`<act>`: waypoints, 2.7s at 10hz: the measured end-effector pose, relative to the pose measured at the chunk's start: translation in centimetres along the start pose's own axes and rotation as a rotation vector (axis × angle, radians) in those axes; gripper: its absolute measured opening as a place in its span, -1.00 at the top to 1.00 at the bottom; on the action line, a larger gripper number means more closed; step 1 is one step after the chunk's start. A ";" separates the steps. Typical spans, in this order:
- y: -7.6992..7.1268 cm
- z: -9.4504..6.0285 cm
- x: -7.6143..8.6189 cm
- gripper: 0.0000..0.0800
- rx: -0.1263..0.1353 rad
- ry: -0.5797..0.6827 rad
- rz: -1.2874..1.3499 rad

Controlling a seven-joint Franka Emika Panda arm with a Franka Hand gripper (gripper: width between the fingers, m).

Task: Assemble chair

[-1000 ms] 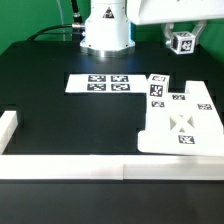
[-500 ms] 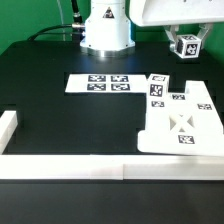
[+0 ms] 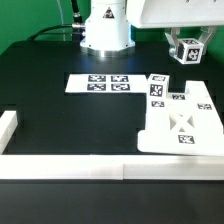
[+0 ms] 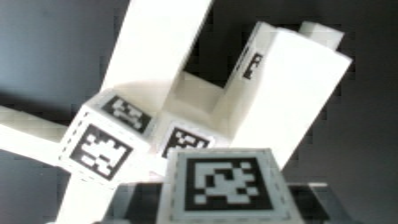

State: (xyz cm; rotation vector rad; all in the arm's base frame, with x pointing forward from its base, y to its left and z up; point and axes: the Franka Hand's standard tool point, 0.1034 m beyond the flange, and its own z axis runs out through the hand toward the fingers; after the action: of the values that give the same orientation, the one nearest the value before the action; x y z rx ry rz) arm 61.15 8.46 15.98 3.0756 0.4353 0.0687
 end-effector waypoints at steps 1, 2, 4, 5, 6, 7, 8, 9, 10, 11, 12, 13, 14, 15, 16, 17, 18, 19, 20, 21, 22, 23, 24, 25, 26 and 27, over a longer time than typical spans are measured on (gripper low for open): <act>0.1 0.1 0.0 0.32 -0.001 -0.001 0.002; 0.1 0.1 0.0 0.32 -0.001 -0.001 0.003; 0.3 0.2 0.0 0.32 -0.003 -0.002 0.005; 0.8 0.5 0.6 0.32 -0.011 0.001 0.008; 0.9 0.8 1.6 0.32 -0.022 0.007 0.039; 0.7 1.3 2.6 0.32 -0.032 0.011 0.052; 0.5 1.9 3.0 0.32 -0.039 0.009 0.063; 0.2 2.2 3.2 0.32 -0.039 0.009 0.089; 0.2 2.2 3.1 0.32 -0.039 0.008 0.091; 0.3 2.3 3.1 0.32 -0.040 0.007 0.093; 0.3 2.3 3.0 0.32 -0.040 0.006 0.094; 0.4 2.4 3.0 0.32 -0.038 0.009 0.103; 0.6 2.7 2.8 0.32 -0.040 0.019 0.126; 0.5 2.9 2.7 0.32 -0.040 0.017 0.156; 0.5 2.9 2.8 0.32 -0.039 0.019 0.183; 0.5 2.8 2.9 0.32 -0.038 0.021 0.206; 0.6 2.8 2.9 0.32 -0.039 0.021 0.221; 0.6 2.8 2.9 0.32 -0.042 0.021 0.219; 0.7 2.8 2.9 0.32 -0.042 0.021 0.219; 0.7 2.8 2.9 0.32 -0.042 0.021 0.219; 0.7 2.8 2.9 0.32 -0.042 0.021 0.220; 0.7 2.8 2.9 0.32 -0.042 0.021 0.220; 0.8 3.0 2.8 0.32 -0.045 0.028 0.221; 0.7 3.3 2.7 0.32 -0.045 0.030 0.222; 0.4 3.4 2.7 0.32 -0.044 0.027 0.226; 0.1 3.6 2.7 0.32 -0.043 0.025 0.232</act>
Offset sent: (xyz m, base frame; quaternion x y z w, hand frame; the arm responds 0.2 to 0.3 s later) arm 0.0000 0.0000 0.0000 0.0000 0.0000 0.0000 1.0000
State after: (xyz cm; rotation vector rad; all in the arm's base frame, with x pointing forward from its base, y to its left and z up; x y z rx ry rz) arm 63.95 8.98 12.51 3.0698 0.0744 0.1212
